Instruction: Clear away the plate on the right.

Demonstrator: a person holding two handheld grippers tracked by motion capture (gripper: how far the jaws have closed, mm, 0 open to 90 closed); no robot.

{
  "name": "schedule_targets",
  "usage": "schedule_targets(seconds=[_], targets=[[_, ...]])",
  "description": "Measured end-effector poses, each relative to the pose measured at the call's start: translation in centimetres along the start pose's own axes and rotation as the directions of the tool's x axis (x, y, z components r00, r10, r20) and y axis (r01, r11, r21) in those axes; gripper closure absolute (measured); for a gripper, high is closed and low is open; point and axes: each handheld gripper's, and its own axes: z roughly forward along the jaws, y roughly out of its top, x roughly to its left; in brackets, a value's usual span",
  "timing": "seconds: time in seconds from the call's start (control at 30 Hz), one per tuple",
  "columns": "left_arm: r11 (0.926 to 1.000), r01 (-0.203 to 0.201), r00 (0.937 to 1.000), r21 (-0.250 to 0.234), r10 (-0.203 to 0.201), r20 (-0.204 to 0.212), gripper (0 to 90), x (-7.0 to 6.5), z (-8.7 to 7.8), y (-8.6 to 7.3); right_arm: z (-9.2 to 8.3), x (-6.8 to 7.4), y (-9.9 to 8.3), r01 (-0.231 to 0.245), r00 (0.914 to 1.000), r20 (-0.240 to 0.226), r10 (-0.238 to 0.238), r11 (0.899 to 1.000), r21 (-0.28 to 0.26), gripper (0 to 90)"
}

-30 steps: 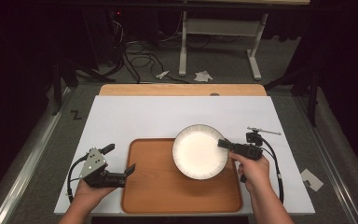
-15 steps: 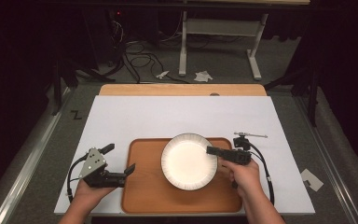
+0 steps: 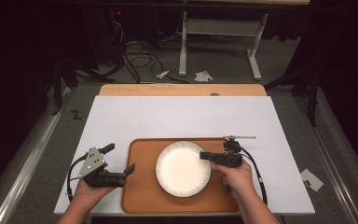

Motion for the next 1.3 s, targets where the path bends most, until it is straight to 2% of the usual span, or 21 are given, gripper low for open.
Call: schedule_targets(seconds=[0.47, 0.63, 0.9, 1.3], targets=[[0.9999, -0.001, 1.0000, 0.011, 0.001, -0.004, 0.3, -0.17, 0.23, 0.02, -0.11, -0.37, 0.03, 0.012, 0.9993, 0.036, -0.012, 1.000, 0.009, 85.2], [0.9999, 0.002, 1.0000, 0.011, -0.002, -0.004, 0.3, -0.09, 0.31, 0.00, -0.16, -0.10, 0.01, 0.026, 0.9984, 0.051, -0.027, 1.000, 0.009, 85.3], [1.0000, -0.002, 1.0000, 0.004, 0.002, 0.003, 0.3, -0.25, 0.11, 0.04, -0.20, 0.20, -0.19, 0.048, 0.9933, 0.104, -0.050, 0.999, 0.025, 85.1], [0.9999, -0.007, 1.0000, 0.010, 0.007, 0.006, 0.3, -0.32, 0.21, 0.05, 0.03, -0.63, -0.28, 0.021, 0.9938, 0.108, -0.028, 0.998, 0.066, 84.2]])
